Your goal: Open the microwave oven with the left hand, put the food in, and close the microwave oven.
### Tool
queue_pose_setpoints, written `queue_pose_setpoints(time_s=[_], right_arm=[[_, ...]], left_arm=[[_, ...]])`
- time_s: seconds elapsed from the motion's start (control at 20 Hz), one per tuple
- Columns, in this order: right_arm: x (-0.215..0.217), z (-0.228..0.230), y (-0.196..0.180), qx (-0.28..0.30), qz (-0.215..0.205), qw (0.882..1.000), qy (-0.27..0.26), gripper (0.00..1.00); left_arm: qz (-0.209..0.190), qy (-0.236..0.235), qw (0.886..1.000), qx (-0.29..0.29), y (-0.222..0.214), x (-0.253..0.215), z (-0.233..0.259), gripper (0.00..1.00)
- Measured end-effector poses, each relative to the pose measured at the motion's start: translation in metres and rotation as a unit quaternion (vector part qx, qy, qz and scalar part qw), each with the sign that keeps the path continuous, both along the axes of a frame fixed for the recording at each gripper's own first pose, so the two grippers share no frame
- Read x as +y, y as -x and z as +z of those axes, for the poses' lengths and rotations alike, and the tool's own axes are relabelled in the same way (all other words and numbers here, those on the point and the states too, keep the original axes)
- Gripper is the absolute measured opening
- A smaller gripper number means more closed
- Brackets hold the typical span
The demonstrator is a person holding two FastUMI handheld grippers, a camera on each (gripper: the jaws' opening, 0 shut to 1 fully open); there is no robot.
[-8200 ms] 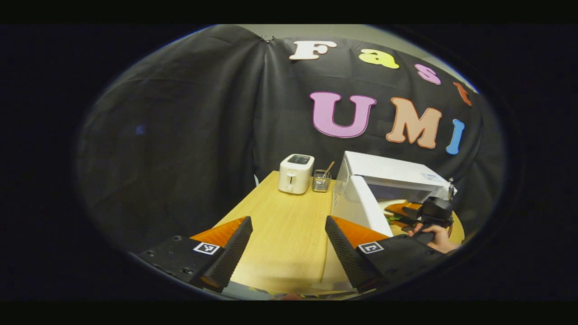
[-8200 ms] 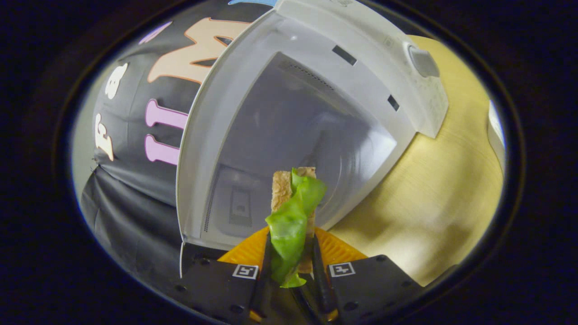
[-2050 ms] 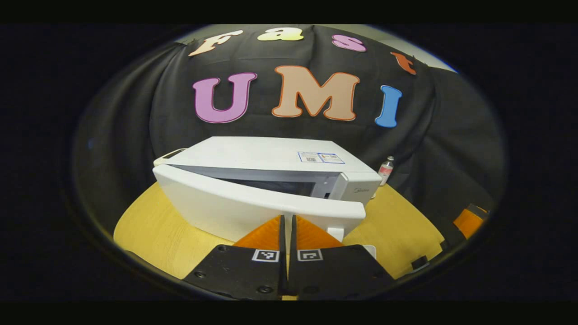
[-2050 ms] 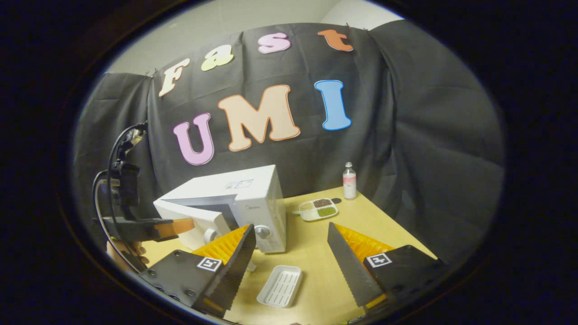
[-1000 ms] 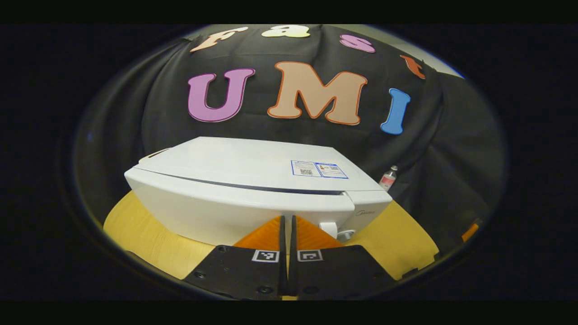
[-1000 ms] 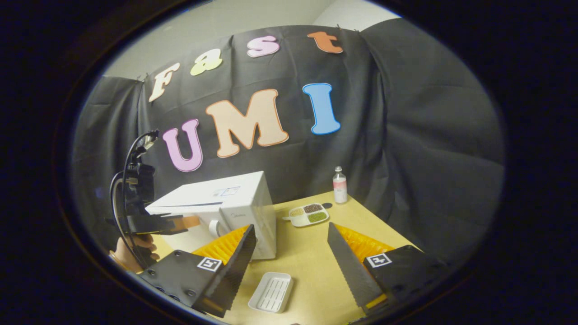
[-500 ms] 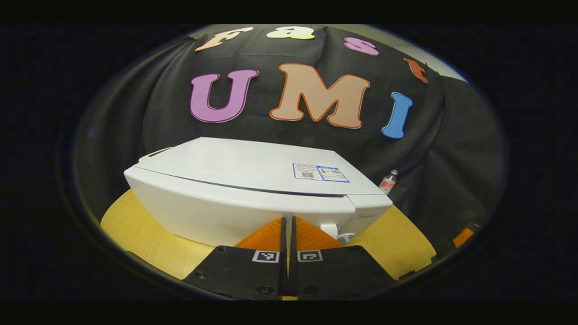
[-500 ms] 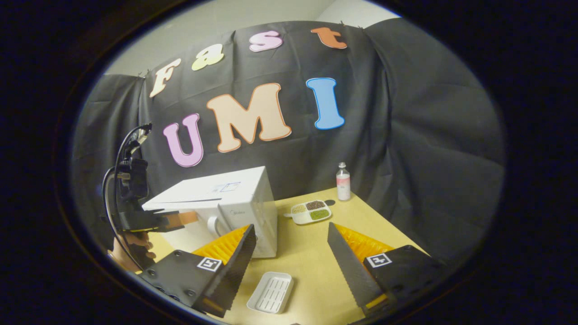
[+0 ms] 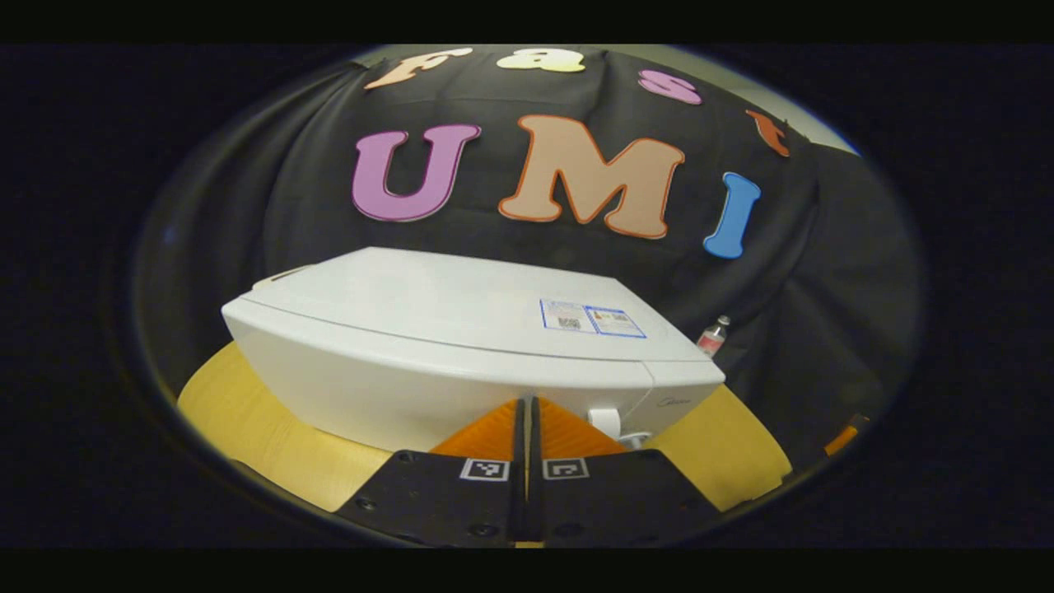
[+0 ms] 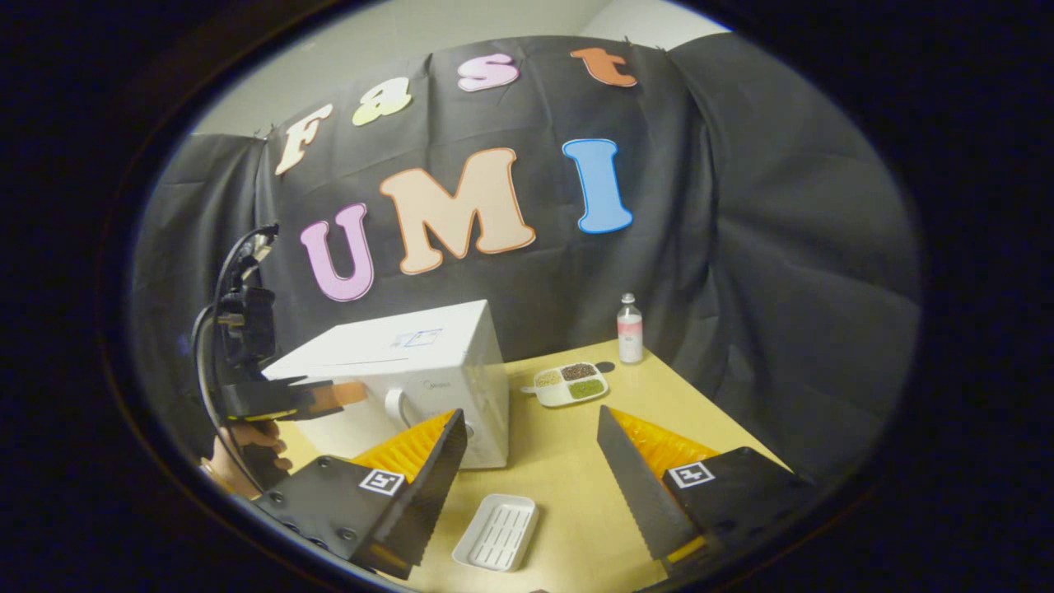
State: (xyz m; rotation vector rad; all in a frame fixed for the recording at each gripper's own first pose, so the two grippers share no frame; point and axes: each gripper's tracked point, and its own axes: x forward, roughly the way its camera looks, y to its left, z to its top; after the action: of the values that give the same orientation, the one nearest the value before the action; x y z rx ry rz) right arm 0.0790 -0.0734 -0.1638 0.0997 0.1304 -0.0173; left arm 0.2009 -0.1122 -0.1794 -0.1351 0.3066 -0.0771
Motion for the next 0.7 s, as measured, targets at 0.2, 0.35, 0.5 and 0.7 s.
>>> queue_pose_setpoints(time_s=[0.2,0.35,0.5,0.7], right_arm=[[-0.001,0.006,0.009,-0.01,-0.003,1.0,0.004,0.91],[0.0,0.008,0.018,-0.014,-0.005,1.0,0.004,0.91],[0.003,0.005,0.024,-0.008,-0.003,1.0,0.007,0.92],[0.009,0.002,0.031,0.007,0.012,1.0,0.011,0.91]], left_arm=[[-0.004,-0.025,1.0,0.001,0.0,0.001,-0.002,0.01],[-0.008,-0.041,0.999,0.007,0.0,0.001,-0.004,0.01],[0.003,-0.065,0.998,0.022,0.011,0.009,-0.005,0.0],[0.015,-0.06,0.997,0.037,0.034,0.017,-0.008,0.02]])
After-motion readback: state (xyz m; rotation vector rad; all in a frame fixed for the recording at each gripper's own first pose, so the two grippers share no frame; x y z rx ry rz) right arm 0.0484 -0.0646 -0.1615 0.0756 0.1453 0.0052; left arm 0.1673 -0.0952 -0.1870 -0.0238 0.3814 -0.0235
